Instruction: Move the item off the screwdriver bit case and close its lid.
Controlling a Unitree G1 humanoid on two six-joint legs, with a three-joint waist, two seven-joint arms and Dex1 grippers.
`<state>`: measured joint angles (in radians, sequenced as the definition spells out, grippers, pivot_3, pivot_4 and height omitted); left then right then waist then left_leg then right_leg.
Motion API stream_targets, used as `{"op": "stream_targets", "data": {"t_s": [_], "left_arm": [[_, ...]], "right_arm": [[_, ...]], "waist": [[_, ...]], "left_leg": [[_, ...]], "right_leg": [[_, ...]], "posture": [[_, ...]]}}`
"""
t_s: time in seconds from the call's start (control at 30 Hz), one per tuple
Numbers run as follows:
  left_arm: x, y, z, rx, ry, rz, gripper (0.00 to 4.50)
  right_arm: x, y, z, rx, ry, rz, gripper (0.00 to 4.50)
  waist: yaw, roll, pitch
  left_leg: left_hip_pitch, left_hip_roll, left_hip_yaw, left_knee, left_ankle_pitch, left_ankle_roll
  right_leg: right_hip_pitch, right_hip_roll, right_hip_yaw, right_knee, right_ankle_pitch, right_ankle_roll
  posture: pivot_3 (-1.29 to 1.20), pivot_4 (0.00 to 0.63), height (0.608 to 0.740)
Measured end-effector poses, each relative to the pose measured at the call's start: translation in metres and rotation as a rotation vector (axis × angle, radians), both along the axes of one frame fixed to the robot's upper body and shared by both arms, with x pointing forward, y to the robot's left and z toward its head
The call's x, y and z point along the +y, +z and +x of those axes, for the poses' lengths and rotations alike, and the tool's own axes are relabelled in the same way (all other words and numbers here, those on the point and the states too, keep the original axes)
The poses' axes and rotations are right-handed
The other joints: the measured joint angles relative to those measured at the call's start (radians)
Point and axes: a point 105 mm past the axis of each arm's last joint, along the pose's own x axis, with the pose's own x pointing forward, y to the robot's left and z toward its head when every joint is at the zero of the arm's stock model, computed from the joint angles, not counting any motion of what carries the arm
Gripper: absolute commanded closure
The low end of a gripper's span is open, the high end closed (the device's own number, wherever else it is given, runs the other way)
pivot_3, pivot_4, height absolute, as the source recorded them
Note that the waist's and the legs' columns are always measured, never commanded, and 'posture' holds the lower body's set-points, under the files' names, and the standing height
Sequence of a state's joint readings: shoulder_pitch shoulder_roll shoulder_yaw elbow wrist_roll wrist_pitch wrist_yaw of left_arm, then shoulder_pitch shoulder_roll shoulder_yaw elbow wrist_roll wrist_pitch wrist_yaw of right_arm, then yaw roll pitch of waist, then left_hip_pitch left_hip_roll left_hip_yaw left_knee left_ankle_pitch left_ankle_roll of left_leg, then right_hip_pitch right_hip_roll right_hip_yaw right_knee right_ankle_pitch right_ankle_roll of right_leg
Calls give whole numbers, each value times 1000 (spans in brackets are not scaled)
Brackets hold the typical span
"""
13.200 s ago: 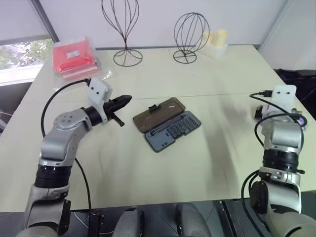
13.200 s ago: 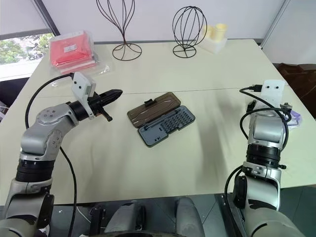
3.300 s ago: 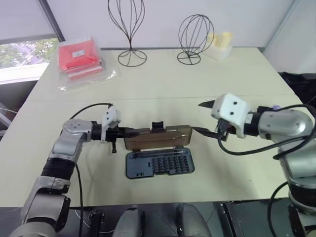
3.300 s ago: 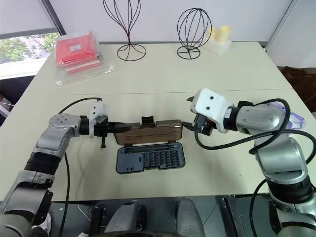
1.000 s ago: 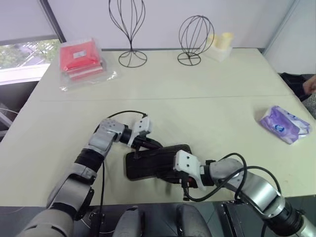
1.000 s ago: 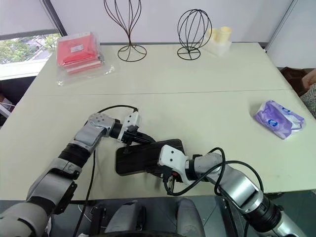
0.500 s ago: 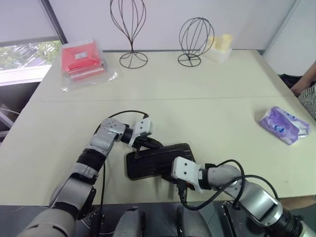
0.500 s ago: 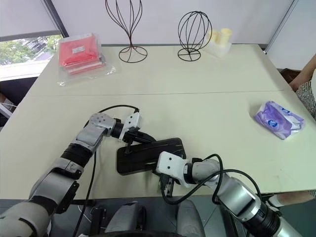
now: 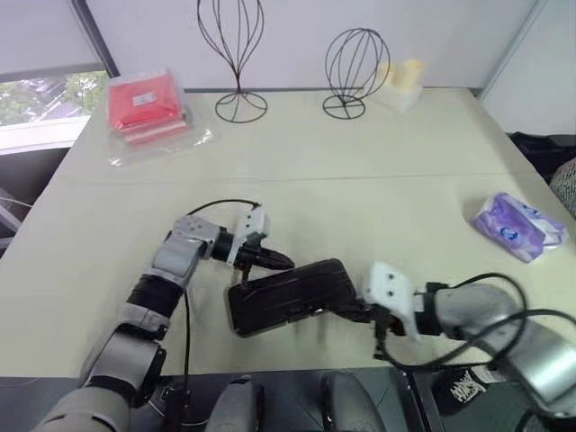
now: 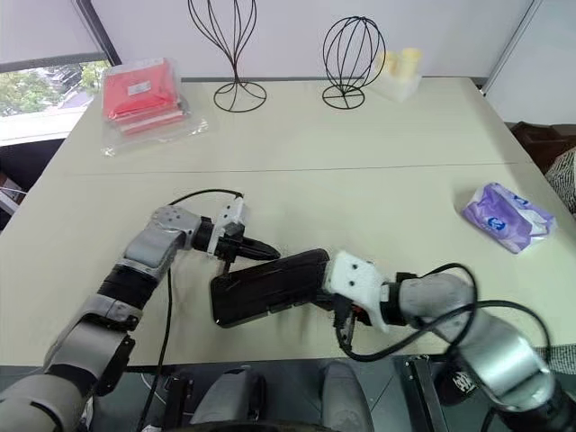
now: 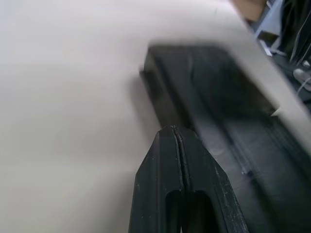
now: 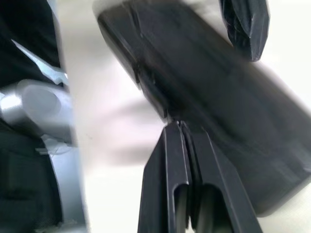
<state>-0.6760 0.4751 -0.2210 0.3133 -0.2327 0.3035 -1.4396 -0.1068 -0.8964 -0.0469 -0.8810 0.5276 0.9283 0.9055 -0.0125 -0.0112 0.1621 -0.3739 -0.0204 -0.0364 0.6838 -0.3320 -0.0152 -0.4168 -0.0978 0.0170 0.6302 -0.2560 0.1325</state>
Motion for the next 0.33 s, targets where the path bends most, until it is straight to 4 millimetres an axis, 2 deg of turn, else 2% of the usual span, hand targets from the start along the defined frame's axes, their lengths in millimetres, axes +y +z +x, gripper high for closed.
{"op": "stream_targets", "data": {"t_s": [0.13, 0.23, 0.27, 0.33], "left_arm": [[22, 29, -4, -22, 43, -10, 4500], [38, 58, -14, -56, 68, -23, 4500], [41, 67, -19, -71, 72, -28, 4500], [46, 71, -26, -74, 81, -31, 4500]], "right_arm": [[-13, 32, -2, -22, 14, -1, 4478], [-29, 71, 8, -125, -22, -17, 4478], [-32, 77, 10, -142, -35, -21, 4478], [-34, 77, 11, -133, -32, -27, 4478]], "waist": [[1, 1, 2], [1, 0, 4], [2, 0, 4], [3, 0, 4]], "left_leg": [[0, 0, 1, 0, 0, 0], [0, 0, 1, 0, 0, 0], [0, 1, 1, -1, 0, 0], [-1, 1, 1, -1, 0, 0]], "right_leg": [[0, 0, 1, 0, 0, 0], [0, 0, 1, 0, 0, 0], [0, 0, 1, 0, 0, 0], [-1, 0, 1, 0, 0, 0]], "posture": [[0, 150, 740], [0, 150, 740], [0, 150, 740], [0, 150, 740]]}}
